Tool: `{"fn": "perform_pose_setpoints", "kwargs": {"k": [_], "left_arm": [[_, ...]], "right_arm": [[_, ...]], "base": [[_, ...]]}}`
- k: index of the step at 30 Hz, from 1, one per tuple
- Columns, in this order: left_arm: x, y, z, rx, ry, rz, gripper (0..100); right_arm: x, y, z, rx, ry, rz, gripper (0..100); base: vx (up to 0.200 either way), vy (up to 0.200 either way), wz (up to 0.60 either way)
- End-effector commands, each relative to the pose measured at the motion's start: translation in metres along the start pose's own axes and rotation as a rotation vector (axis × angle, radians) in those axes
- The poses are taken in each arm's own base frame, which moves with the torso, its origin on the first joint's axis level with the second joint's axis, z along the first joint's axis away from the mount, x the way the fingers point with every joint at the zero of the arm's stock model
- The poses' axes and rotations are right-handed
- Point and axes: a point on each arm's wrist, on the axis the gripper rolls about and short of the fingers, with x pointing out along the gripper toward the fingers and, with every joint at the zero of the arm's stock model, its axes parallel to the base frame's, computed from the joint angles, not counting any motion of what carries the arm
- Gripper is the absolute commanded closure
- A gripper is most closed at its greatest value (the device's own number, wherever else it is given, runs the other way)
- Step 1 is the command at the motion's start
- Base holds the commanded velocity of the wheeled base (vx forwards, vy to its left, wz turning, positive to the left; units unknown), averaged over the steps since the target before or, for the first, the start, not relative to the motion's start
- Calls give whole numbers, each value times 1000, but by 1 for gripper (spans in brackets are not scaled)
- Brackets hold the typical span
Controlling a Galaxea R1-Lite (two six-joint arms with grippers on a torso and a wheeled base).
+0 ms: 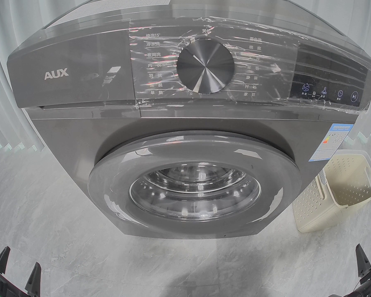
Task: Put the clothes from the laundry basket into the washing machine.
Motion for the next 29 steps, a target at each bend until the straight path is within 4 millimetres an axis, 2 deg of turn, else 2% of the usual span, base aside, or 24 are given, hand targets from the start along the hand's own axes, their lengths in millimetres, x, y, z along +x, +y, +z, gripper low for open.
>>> {"fn": "perform_pose_setpoints", "kwargs": {"k": [1, 6, 10, 29], "left_arm": [[0, 0, -5, -6, -1, 1, 0], [0, 0, -5, -10, 1, 3, 0], [0, 0, -5, -10, -1, 3, 0], [0, 0, -5, 0, -1, 4, 0]], "right_arm": [[-3, -1, -7, -17, -6, -35, 0], [-4, -4, -7, -43, 6, -179, 0], [-2, 0, -13, -28, 46, 18, 0], [-3, -1, -13, -32, 45, -16, 0]], "base": [[0, 0, 0], [0, 0, 0], [0, 0, 0], [0, 0, 0]]}}
